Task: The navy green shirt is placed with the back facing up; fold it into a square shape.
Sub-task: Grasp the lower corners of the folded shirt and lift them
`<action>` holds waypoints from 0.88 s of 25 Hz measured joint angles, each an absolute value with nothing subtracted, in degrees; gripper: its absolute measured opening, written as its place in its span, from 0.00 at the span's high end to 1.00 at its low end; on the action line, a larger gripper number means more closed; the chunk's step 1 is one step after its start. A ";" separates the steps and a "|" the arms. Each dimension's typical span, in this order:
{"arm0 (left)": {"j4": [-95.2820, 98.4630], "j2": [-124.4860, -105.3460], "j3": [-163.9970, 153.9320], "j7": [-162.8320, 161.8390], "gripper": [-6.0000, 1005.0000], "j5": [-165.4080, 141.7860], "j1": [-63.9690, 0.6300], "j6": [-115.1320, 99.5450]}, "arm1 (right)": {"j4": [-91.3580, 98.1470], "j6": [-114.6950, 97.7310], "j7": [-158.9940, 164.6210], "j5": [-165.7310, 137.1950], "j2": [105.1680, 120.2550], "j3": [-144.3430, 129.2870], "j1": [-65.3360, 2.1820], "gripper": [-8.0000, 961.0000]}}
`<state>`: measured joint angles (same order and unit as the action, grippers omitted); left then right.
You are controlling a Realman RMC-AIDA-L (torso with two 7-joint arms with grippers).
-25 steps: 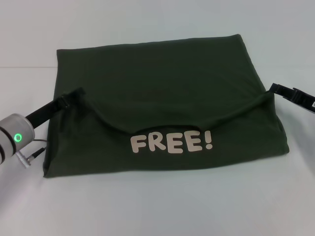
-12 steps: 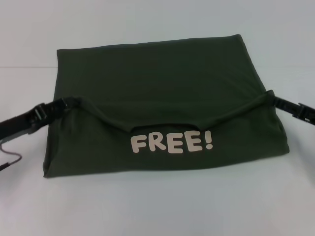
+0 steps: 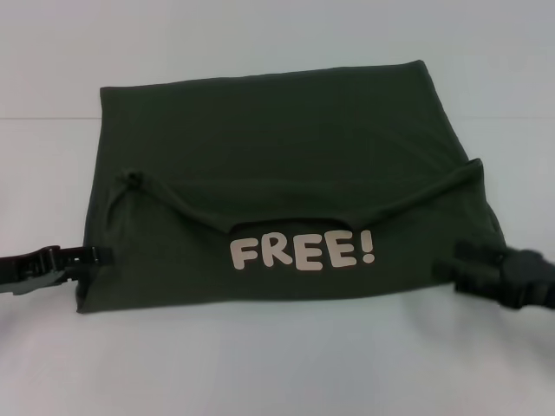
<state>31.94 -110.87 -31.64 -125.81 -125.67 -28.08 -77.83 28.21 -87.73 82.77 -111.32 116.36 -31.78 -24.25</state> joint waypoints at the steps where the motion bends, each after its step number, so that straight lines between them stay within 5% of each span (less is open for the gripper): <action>1: 32.00 -110.92 -31.64 -125.41 0.33 -125.82 -28.07 -77.24 | 28.21 -88.48 80.77 -112.64 116.76 -31.80 -24.33 0.09; 7: 32.15 -111.07 -32.08 -124.19 0.34 -125.93 -28.42 -74.25 | 28.20 -89.36 75.18 -116.30 118.68 -32.02 -24.75 0.09; 22: 31.35 -111.90 -35.74 -124.42 0.37 -126.20 -28.23 -72.37 | 28.03 -89.50 74.43 -116.70 118.83 -32.78 -24.81 0.09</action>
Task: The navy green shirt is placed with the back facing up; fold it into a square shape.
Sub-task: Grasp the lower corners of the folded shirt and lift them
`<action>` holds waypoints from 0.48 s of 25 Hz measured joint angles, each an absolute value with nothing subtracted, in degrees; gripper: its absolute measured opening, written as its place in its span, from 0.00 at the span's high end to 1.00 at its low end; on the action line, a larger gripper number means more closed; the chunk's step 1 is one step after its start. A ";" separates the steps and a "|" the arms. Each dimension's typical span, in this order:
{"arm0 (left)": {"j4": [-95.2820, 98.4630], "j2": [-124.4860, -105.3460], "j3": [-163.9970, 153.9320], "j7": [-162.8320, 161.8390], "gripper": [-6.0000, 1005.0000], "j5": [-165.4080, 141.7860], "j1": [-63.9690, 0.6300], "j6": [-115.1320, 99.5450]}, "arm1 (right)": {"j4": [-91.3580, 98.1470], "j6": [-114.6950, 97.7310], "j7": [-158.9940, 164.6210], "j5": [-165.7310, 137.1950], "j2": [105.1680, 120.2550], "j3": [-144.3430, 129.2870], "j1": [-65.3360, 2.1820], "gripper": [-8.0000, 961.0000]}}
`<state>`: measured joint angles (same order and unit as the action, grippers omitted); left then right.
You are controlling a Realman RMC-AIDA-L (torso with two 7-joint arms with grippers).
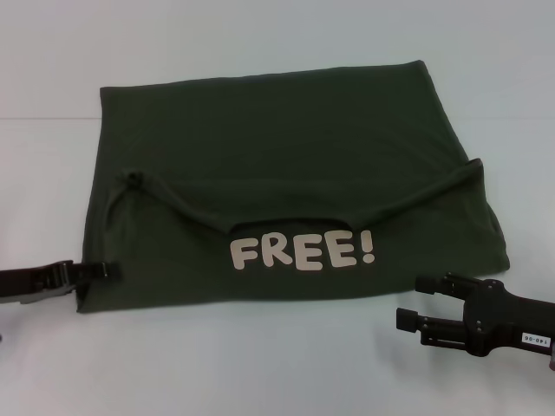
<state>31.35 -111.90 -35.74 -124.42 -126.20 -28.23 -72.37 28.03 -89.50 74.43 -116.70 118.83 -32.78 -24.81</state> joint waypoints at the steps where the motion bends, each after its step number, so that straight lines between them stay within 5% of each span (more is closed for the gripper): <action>1: 31.23 -111.97 -36.11 -124.46 0.37 -126.21 -28.23 -72.47 | 28.03 -89.45 74.42 -116.71 118.82 -32.78 -24.81 0.09; 12: 31.38 -112.04 -39.04 -125.33 0.39 -126.21 -28.61 -73.93 | 27.87 -89.27 74.37 -116.72 118.89 -32.78 -24.78 0.09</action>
<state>31.37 -112.04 -39.04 -125.33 -126.21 -28.61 -73.93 27.87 -89.27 74.37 -116.72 118.89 -32.78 -24.78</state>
